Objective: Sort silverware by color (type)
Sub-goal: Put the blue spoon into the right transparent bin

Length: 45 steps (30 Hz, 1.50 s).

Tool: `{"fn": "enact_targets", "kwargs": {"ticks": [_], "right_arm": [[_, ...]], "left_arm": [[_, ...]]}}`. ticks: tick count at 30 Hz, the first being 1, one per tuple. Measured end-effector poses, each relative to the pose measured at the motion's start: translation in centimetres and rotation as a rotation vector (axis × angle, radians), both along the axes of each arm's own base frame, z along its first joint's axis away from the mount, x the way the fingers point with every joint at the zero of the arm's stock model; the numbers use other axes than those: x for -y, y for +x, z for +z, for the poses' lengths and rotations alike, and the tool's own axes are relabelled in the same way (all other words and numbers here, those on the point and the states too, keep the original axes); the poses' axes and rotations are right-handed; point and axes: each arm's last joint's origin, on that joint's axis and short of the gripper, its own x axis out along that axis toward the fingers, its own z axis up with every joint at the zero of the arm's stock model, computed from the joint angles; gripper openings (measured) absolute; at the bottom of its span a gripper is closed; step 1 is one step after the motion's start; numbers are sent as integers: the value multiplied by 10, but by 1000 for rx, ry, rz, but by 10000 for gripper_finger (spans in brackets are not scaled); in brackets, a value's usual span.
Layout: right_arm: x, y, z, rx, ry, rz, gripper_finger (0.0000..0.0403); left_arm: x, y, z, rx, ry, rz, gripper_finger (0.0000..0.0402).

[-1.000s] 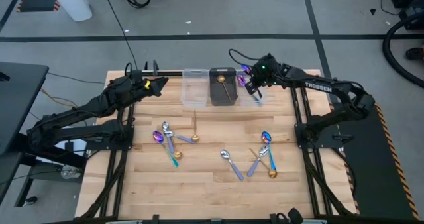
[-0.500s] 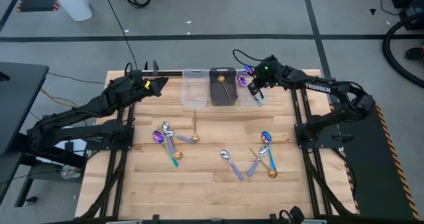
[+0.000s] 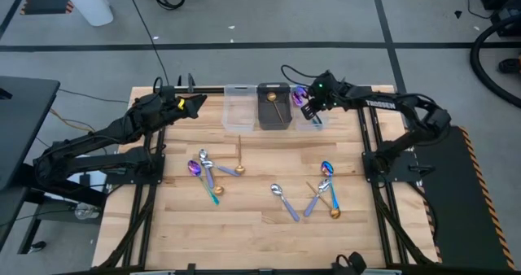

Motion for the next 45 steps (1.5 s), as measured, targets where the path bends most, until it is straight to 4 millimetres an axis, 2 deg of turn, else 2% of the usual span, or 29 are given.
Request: {"fn": "enact_targets", "kwargs": {"ticks": [12, 25, 45], "right_arm": [[8, 9, -22, -25, 64, -33, 32], [10, 6, -22, -47, 50, -57, 35], [9, 7, -23, -2, 112, -66, 116]], "left_arm": [[0, 0, 0, 11, -14, 3, 181], [0, 0, -1, 3, -16, 3, 181], [0, 0, -3, -13, -24, 3, 181]]}}
